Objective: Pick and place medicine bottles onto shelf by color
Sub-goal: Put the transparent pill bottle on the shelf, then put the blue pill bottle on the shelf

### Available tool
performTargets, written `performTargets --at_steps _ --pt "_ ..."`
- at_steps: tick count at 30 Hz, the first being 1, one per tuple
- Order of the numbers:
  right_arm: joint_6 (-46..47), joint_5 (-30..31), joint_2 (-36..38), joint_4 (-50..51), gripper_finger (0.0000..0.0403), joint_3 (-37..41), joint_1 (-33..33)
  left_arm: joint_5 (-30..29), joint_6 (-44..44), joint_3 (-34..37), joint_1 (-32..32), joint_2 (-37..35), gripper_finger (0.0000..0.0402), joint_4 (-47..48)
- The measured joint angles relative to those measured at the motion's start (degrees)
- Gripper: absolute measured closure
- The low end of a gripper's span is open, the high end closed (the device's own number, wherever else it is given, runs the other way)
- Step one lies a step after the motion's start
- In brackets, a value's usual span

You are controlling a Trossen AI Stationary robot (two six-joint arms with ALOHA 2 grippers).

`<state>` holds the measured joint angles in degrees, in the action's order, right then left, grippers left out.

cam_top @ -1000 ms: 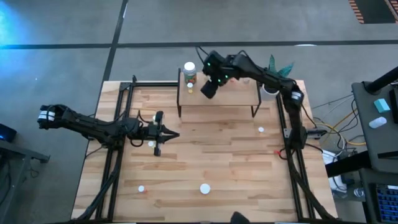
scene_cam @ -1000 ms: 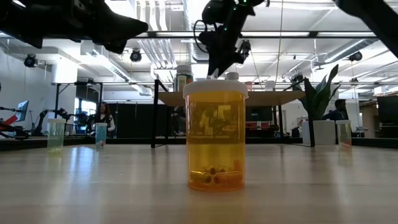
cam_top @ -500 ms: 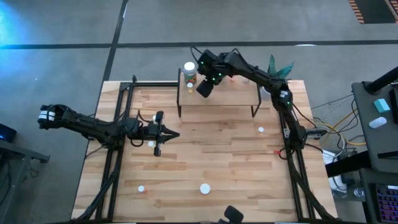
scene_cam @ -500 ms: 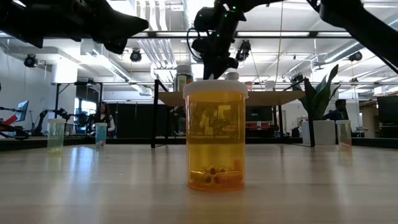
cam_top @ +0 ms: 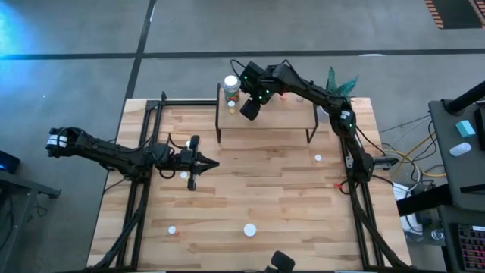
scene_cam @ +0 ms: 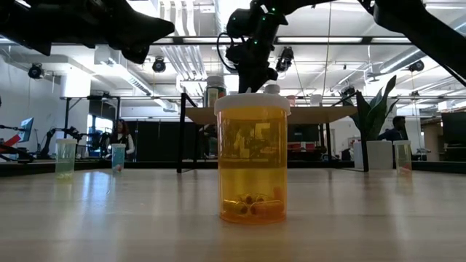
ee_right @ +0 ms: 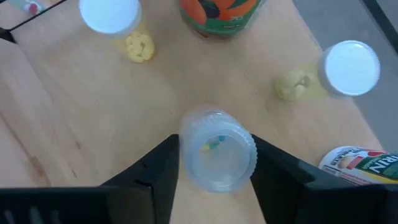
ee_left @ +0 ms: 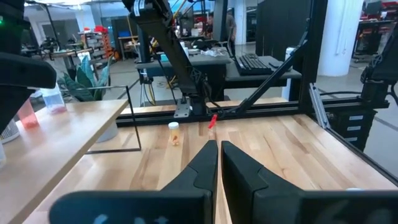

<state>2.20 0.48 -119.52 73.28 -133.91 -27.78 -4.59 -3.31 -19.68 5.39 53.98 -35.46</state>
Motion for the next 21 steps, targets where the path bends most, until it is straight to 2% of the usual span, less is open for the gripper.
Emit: performTargets --at_steps 7,11,16,21 --pt "0.07 1.69 0.00 0.35 0.0163 0.02 -0.01 0.00 0.00 0.07 0.04 0.00 0.0399 -0.02" --pt "-0.80 3.20 0.15 0.37 0.0142 0.04 0.01 0.01 0.00 0.11 0.02 0.00 0.0399 -0.02" --pt "-3.00 5.13 3.33 3.16 0.0155 -0.70 0.16 -0.46 0.46 0.17 0.02 0.00 0.0399 0.04" --pt "-4.00 5.75 13.06 5.64 0.0198 0.84 1.99 -1.34 2.38 0.07 0.02 -0.22 0.0399 0.04"
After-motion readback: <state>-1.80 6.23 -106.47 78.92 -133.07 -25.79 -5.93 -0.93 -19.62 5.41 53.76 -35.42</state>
